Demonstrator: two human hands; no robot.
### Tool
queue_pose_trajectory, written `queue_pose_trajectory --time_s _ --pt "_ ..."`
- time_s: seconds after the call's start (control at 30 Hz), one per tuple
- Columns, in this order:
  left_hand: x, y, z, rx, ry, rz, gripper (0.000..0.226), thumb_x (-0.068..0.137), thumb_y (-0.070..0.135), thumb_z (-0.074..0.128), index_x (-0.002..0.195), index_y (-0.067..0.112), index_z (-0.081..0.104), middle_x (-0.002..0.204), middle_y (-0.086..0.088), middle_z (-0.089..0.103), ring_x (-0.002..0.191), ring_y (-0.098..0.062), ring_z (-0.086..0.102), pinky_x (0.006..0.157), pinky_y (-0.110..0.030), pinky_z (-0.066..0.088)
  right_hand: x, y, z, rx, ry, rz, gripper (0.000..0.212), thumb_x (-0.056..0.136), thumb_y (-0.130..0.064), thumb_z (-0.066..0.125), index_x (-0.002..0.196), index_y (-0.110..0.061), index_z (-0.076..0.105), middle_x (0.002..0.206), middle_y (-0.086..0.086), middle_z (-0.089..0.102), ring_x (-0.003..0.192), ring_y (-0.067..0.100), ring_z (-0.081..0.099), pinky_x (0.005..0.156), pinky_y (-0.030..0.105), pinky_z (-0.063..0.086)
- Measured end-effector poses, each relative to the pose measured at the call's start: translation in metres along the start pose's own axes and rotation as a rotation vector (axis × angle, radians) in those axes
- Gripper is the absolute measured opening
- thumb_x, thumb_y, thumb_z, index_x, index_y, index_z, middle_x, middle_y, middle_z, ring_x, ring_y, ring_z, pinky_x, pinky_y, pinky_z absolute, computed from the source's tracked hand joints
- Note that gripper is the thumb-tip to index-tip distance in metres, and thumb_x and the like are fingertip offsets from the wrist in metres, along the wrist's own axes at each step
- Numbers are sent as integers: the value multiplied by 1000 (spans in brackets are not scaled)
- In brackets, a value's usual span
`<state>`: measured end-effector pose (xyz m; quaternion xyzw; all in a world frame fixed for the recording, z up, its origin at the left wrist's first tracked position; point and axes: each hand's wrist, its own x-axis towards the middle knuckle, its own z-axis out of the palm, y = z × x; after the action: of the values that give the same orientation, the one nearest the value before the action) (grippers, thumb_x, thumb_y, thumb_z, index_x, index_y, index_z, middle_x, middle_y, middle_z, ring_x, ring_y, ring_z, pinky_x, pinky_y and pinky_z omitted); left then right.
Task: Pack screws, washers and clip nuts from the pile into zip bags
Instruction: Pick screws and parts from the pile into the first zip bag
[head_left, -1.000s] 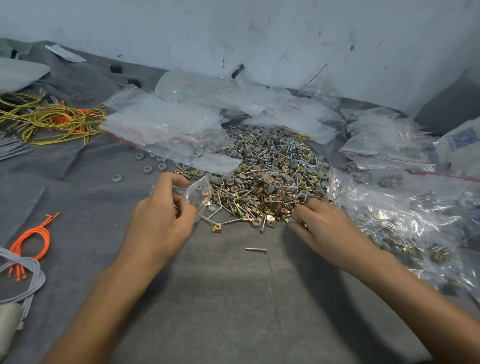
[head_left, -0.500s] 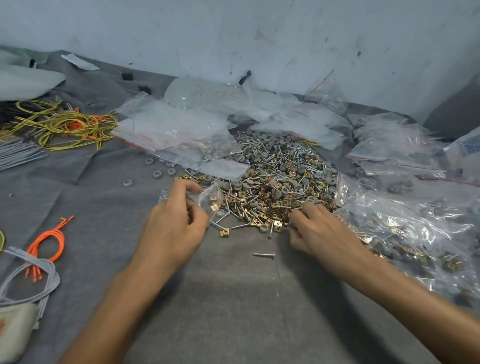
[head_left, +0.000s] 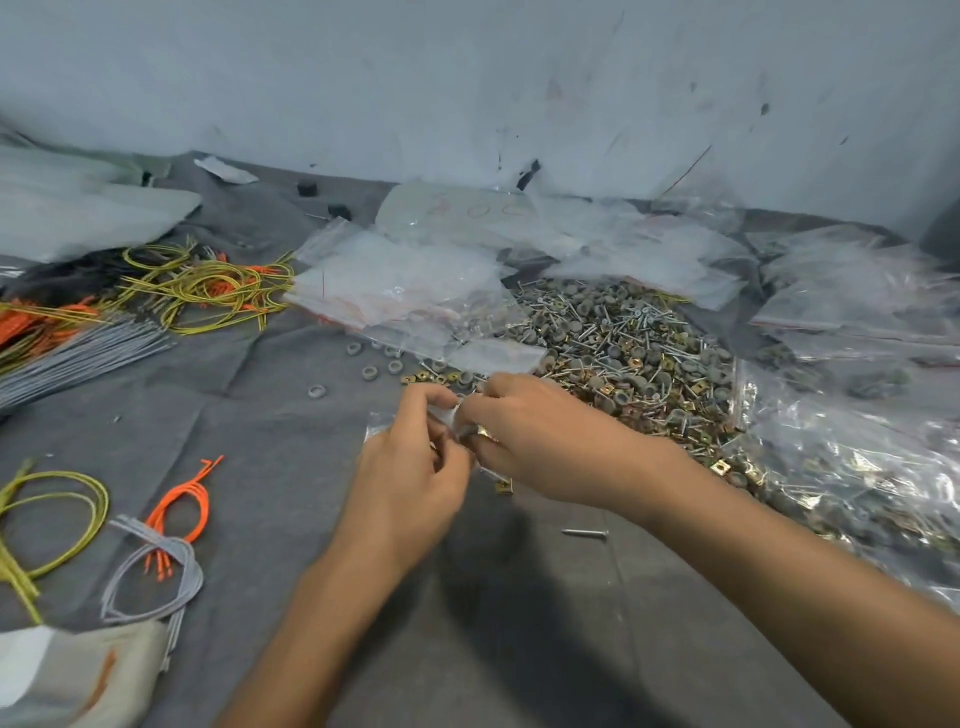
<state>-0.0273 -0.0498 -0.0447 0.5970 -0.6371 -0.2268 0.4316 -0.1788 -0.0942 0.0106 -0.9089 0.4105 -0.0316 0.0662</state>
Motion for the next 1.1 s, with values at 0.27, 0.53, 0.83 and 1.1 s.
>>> queue_pose_trajectory --time_s 0.27,0.53,0.83,1.1 --pt "2 2 -6 -135 25 -99 32 75 28 55 101 44 47 78 10 64 58 -14 64 64 -46 56 5 1 -21 132 -154 16 43 94 -9 51 129 -32 62 120 2 68 110 23 61 92 34 48" --pt "6 -5 -8 -146 68 -136 33 82 24 57 101 48 46 75 10 65 62 -24 69 68 -55 58 -20 40 -13 400 108 239 5 94 -28 68 96 -31 71 81 -20 67 72 -4 63 65 16 48" --pt "8 -7 -8 -116 71 -138 40 86 15 60 100 49 45 77 13 64 63 -21 69 69 -53 58 -21 24 34 128 -49 175 16 87 -38 71 93 -25 65 95 -8 55 91 16 55 80 36 48" --pt "6 -6 -8 -129 59 -130 38 85 17 58 101 48 44 80 11 64 64 -21 68 69 -53 58 -43 28 28 428 71 190 13 86 -22 78 87 -19 65 80 -10 66 74 6 60 68 18 46"
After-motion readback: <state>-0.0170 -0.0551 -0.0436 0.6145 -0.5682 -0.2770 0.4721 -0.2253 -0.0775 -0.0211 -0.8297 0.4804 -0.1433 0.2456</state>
